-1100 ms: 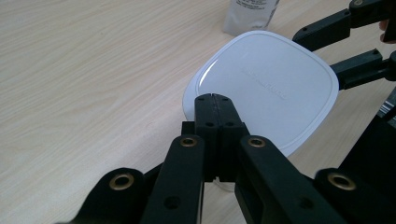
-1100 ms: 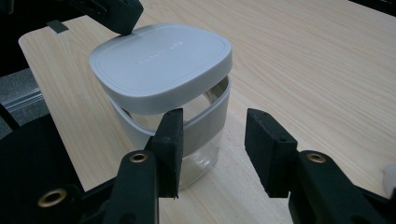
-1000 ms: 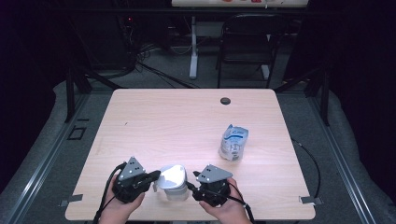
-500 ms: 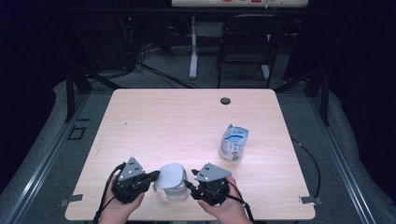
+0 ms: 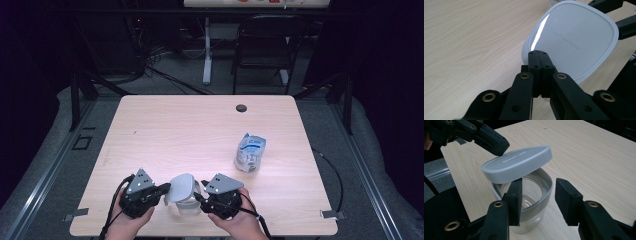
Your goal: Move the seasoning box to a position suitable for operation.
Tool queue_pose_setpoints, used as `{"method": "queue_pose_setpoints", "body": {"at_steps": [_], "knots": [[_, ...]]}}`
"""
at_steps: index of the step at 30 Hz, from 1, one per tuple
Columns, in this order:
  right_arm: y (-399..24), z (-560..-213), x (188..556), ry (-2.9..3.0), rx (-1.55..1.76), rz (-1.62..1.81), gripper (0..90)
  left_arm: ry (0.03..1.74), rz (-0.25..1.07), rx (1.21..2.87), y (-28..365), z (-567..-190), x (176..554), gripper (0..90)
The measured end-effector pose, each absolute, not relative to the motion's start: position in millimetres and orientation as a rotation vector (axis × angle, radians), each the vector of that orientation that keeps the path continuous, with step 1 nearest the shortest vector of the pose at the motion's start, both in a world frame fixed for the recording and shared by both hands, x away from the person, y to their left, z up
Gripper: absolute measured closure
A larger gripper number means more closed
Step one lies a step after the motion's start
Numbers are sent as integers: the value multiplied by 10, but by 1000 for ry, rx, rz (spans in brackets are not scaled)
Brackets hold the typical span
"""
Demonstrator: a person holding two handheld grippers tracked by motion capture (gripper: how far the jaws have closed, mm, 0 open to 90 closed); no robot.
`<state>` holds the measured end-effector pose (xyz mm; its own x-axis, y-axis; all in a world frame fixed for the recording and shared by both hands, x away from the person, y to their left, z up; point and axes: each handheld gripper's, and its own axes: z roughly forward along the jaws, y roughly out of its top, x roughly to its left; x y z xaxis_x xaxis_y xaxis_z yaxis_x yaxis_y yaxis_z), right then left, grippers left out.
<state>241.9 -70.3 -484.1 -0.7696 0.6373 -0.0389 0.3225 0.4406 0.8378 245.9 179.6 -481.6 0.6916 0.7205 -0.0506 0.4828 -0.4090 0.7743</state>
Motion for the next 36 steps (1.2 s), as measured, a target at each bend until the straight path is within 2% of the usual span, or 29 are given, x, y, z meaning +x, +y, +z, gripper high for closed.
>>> {"method": "queue_pose_setpoints", "body": {"at_steps": [16,18,26,36], "knots": [[-607,-4775,2427,2342,805,1286,579,944,400,2060,1906,-4775,2442,789],[-586,-4768,2428,2342,802,1294,578,949,398,2052,1933,-4768,2441,720],[-517,-4696,2420,2331,780,1309,576,970,421,2037,2022,-4777,2445,633],[-406,-4649,2430,2332,757,1337,574,1002,444,2013,2159,-4763,2454,614]]}}
